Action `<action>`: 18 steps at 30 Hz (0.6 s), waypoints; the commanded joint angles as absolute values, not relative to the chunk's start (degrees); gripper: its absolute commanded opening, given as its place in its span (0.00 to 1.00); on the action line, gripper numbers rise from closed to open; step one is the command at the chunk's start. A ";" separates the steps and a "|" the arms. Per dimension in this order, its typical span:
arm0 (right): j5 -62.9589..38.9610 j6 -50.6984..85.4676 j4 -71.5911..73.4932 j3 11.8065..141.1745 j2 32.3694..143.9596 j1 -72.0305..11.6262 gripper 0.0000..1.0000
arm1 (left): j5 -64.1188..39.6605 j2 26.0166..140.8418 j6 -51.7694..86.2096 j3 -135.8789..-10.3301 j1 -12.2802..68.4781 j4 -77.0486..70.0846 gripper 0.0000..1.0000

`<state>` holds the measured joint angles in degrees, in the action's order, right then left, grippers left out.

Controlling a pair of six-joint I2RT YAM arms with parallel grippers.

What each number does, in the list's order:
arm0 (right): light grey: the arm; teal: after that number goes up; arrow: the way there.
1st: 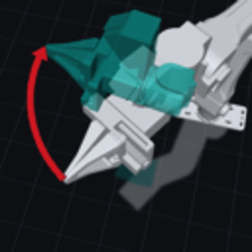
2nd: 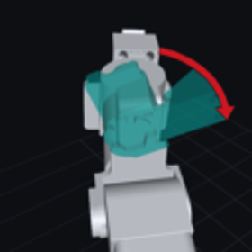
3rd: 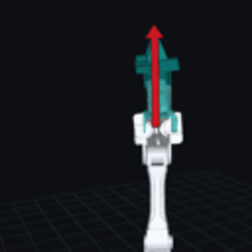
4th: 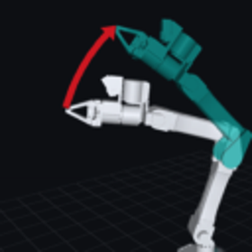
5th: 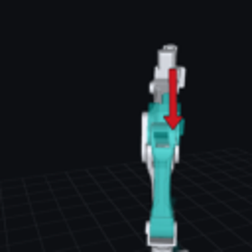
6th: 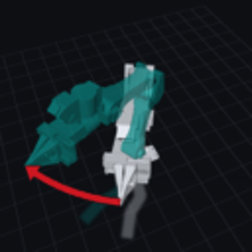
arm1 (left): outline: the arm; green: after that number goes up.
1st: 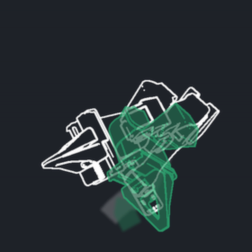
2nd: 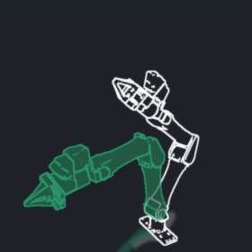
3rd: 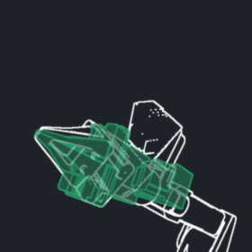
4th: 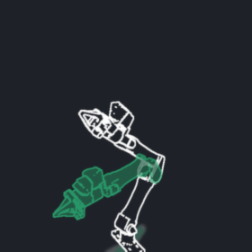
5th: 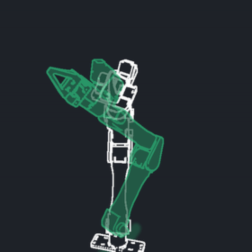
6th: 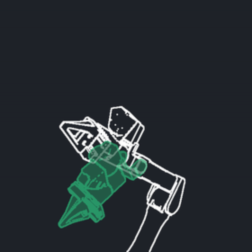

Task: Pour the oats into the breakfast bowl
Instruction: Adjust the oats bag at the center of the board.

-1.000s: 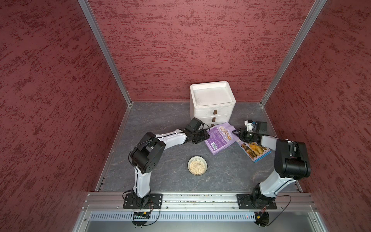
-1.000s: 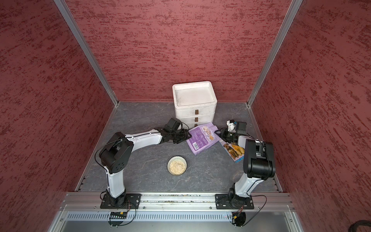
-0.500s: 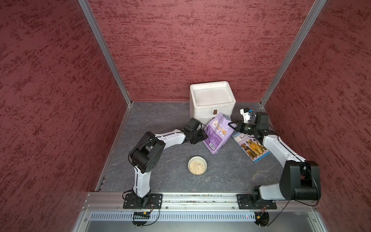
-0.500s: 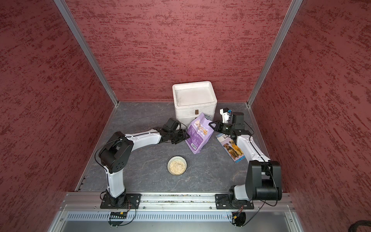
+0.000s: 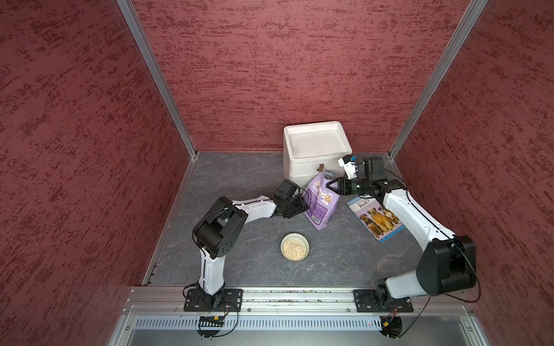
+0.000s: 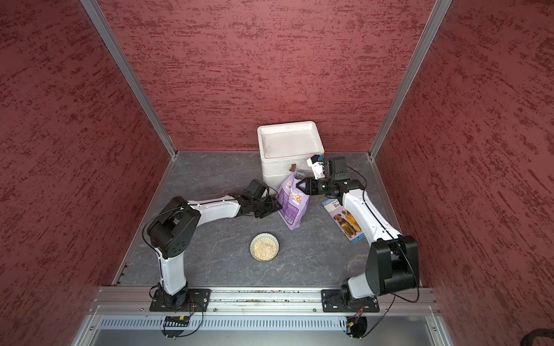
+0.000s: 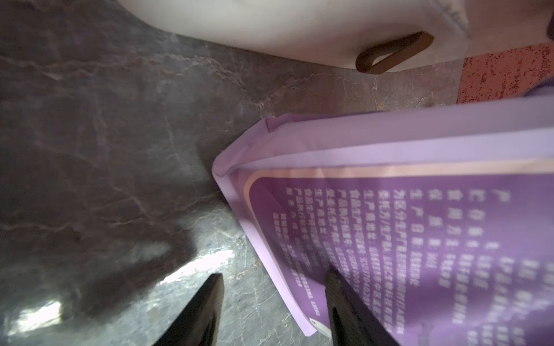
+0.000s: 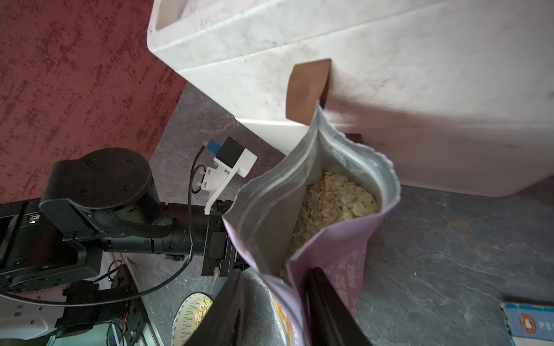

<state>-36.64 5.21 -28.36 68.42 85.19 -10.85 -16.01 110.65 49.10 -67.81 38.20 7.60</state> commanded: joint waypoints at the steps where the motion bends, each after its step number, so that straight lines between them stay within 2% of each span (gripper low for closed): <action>1: -33.72 0.26 -33.69 72.59 87.88 -13.90 0.41 | -15.51 109.63 49.20 -67.07 38.32 5.72 0.58; 4: -30.75 -1.41 -36.87 76.84 90.38 -15.21 0.40 | -15.51 109.52 49.22 -67.15 38.32 5.79 0.58; 6: -28.23 -2.04 -39.07 79.08 91.34 -15.70 0.35 | -15.52 109.29 49.22 -67.13 38.31 5.80 0.58; 7: -27.42 -2.29 -39.73 79.58 91.38 -15.81 0.29 | -15.47 109.09 49.22 -67.00 38.32 5.80 0.58; 10: -27.33 -2.46 -40.27 79.23 89.52 -16.42 0.03 | -15.55 108.45 49.35 -66.72 38.47 5.63 0.57; 11: -27.10 -2.51 -40.64 78.93 88.42 -16.84 0.00 | -15.58 108.07 49.39 -66.69 38.49 5.63 0.57; 18: -23.84 -2.59 -38.12 71.96 77.59 -20.27 0.00 | -15.47 105.72 50.76 -65.58 38.85 4.26 0.57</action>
